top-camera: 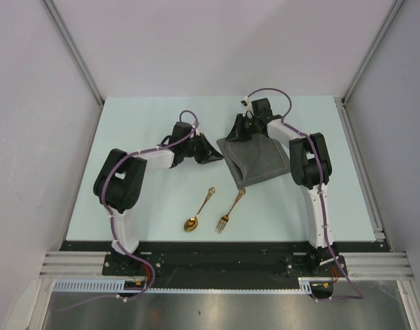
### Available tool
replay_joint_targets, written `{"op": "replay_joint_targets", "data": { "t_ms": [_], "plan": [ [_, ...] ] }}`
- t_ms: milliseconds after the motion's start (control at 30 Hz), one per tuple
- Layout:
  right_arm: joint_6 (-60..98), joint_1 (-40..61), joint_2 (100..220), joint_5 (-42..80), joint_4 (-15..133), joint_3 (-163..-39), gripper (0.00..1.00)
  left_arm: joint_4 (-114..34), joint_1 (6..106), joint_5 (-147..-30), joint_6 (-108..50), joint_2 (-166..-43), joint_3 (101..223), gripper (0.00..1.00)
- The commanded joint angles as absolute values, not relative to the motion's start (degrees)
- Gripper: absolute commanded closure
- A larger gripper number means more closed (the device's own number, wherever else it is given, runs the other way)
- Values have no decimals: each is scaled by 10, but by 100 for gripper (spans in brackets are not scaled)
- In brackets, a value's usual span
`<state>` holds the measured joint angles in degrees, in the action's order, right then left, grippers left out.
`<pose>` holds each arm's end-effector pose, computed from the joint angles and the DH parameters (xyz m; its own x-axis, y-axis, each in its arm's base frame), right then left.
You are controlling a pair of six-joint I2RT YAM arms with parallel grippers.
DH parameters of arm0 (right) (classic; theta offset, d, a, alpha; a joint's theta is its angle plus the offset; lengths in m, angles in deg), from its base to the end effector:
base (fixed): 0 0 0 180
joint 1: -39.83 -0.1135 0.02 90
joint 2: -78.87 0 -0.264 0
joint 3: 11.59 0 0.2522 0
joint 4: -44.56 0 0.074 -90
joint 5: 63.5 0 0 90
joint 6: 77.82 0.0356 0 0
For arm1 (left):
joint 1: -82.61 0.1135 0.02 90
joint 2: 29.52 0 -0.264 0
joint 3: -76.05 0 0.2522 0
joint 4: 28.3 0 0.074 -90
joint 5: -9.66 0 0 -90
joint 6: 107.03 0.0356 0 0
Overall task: Fold the napkin into a case and place the utensils inside
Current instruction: Fold the top corner of the smaller-rectangle-folded napkin at the center of the board, then flatten out the upper triangle-folded napkin at the center of the board.
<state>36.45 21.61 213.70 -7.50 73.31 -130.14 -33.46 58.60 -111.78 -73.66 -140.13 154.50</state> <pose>0.4890 0.1819 0.1568 -0.8735 0.0712 -0.4817 -0.3023 0.6962 0.6511 0.3665 -0.1836 0.1631 -0.9110 -0.3742 -0.1733 -0.0631 0.5419 -0.8381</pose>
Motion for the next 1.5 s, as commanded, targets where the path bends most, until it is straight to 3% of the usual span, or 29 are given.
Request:
{"op": "replay_joint_targets", "data": {
  "t_ms": [0, 67, 167, 333, 533, 867, 1033, 1267, 1467],
  "plan": [
    [351, 208, 2140, -94, 745, -1338, 80, -327, 591, -1090, -691, -1398, 1596, 83],
    [349, 208, 2131, -101, 749, -1340, 68, -334, 591, -1068, -664, -1404, 1619, 78],
    [349, 212, 2118, -108, 755, -1342, 58, -362, 589, -1043, -624, -1431, 1665, 67],
    [368, 240, 2070, -108, 760, -1338, 54, -439, 587, -1006, -562, -1491, 1762, 59],
    [371, 299, 2002, -88, 729, -1251, 54, -555, 581, -986, -501, -1572, 1895, 51],
    [373, 358, 1992, -117, 698, -1183, 56, -547, 574, -978, -489, -1608, 1919, 59],
    [382, 357, 1998, -120, 683, -1171, 57, -529, 572, -995, -508, -1619, 1922, 71],
    [384, 357, 1999, -123, 681, -1172, 58, -541, 572, -992, -527, -1636, 1938, 70],
    [382, 359, 2000, -126, 683, -1169, 58, -491, 572, -982, -532, -1573, 1874, 79]
  ]
}}
